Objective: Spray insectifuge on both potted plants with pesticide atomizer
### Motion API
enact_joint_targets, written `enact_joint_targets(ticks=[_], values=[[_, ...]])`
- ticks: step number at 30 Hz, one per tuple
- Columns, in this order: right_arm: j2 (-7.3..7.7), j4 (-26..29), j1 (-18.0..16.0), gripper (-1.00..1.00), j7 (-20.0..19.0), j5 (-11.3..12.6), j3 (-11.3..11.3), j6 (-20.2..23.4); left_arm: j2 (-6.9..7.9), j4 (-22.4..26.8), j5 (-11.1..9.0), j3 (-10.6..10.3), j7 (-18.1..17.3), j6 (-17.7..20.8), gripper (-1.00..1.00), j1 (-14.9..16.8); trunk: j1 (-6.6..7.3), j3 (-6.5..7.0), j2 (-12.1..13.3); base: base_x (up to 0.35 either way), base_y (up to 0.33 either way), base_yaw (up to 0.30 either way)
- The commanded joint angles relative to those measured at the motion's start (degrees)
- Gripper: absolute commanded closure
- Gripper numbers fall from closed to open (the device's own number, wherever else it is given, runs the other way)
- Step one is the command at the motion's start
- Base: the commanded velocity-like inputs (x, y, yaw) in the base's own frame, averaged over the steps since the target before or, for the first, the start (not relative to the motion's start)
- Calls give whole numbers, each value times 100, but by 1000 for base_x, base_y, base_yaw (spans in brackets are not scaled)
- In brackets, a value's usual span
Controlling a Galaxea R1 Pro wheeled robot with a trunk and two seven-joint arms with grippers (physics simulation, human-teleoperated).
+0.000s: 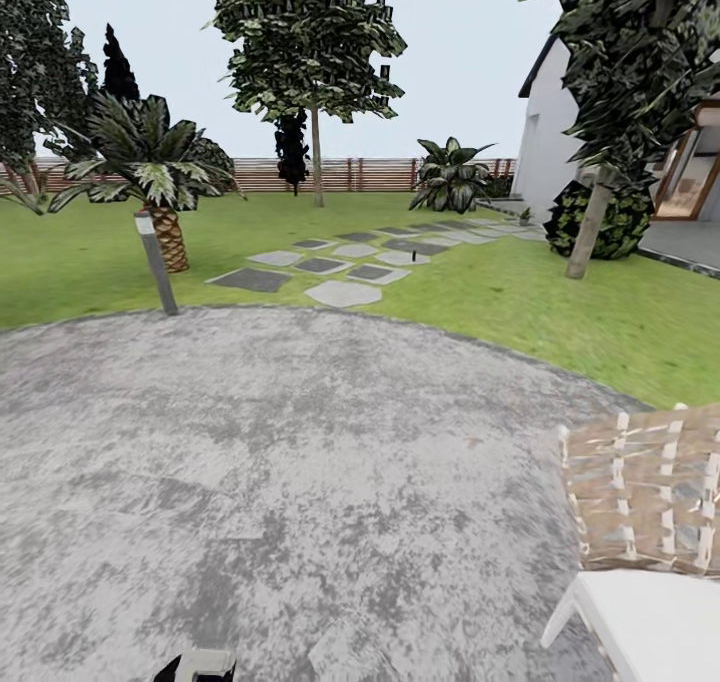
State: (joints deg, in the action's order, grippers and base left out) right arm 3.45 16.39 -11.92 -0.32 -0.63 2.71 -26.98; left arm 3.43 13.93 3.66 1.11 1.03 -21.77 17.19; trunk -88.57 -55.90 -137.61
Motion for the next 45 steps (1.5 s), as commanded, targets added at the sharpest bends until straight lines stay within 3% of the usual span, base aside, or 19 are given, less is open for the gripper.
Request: enact_joint_targets(ticks=[1, 45], values=[[-2, -4, -3, -100, -3, -7, 19, -18, 0, -5, 39, 10, 11, -18, -100, 3, -2, -5, -2, 340, 0, 0], [-2, -4, -3, -100, -3, -7, 19, -18, 0, -5, 39, 11, 11, -20, -100, 3, -2, -5, -2, 340, 0, 0]])
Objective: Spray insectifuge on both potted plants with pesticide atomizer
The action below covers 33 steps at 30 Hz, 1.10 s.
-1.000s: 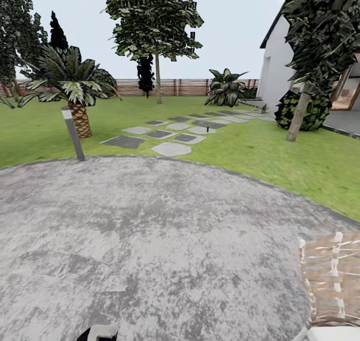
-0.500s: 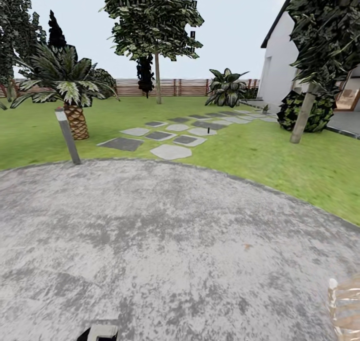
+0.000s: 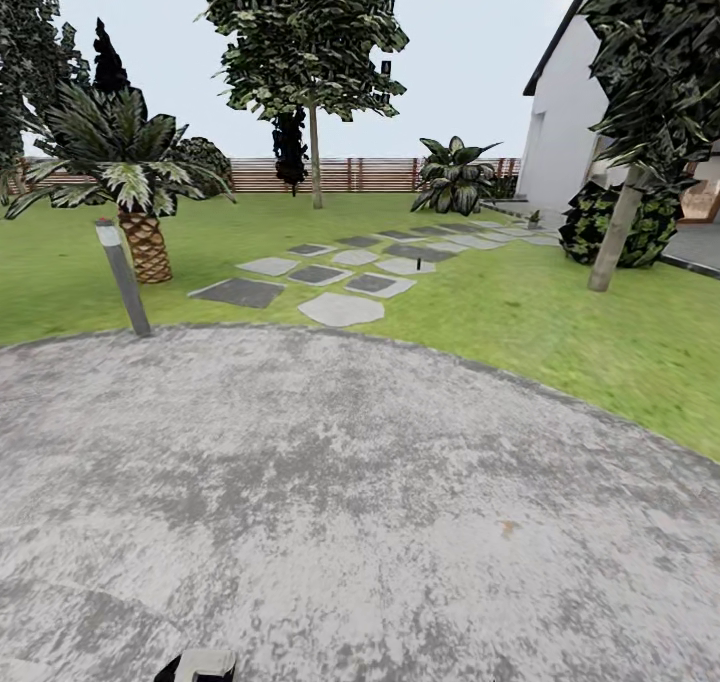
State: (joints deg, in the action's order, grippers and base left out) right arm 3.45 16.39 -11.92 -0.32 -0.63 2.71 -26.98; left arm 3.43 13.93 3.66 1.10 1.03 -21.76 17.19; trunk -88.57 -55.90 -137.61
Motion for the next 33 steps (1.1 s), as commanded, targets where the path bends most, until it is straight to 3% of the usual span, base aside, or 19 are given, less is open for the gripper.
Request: enact_joint_targets(ticks=[1, 33], values=[[-2, -4, -3, -100, -3, -7, 19, -18, 0, -5, 39, 11, 11, -20, -100, 3, -2, -5, -2, 340, 0, 0], [-2, -4, -3, -100, -3, -7, 19, -18, -2, -5, 39, 6, 11, -21, -100, 1, -2, -5, -2, 340, 0, 0]])
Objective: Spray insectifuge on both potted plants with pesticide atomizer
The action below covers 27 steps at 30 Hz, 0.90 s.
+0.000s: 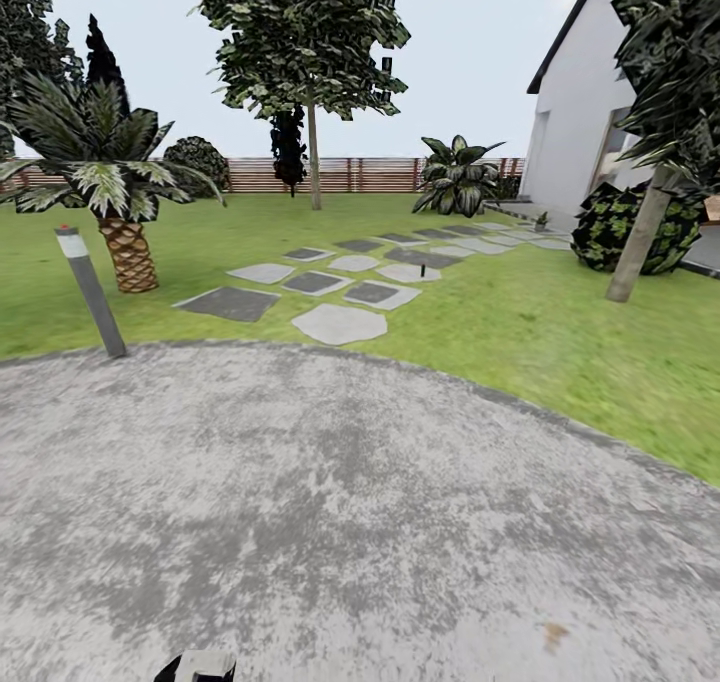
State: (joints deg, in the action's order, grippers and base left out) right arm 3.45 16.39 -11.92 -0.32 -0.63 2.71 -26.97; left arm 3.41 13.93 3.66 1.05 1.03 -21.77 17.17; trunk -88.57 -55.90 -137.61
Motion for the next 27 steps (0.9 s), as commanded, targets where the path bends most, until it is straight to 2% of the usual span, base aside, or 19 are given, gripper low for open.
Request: enact_joint_targets(ticks=[1, 27], values=[[-2, -4, -3, -100, -3, -7, 19, -18, -1, -5, 39, 11, 11, -18, -100, 3, -2, -5, -2, 340, 0, 0], [-2, -4, -3, -100, -3, -7, 19, -19, -7, -5, 39, 10, 11, -15, -100, 4, -2, -5, -2, 340, 0, 0]])
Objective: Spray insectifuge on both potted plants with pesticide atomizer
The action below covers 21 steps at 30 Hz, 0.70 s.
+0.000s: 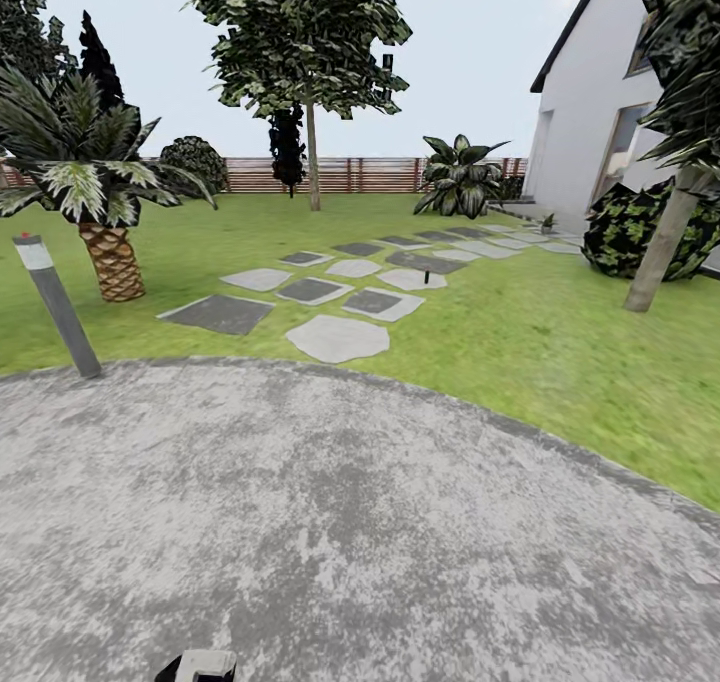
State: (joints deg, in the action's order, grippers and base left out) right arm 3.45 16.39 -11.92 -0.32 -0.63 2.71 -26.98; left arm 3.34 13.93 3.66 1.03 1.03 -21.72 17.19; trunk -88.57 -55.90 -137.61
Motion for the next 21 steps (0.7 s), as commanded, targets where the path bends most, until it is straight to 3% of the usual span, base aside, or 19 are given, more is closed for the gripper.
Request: enact_joint_targets(ticks=[1, 21], values=[[-2, -4, -3, -100, -3, -7, 19, -18, 0, -5, 39, 13, 11, -21, -100, 3, -2, -5, -2, 340, 0, 0], [-2, 2, -3, -100, 5, 0, 22, -26, 0, -5, 39, 11, 11, -23, -100, 3, -2, -5, -2, 340, 0, 0]])
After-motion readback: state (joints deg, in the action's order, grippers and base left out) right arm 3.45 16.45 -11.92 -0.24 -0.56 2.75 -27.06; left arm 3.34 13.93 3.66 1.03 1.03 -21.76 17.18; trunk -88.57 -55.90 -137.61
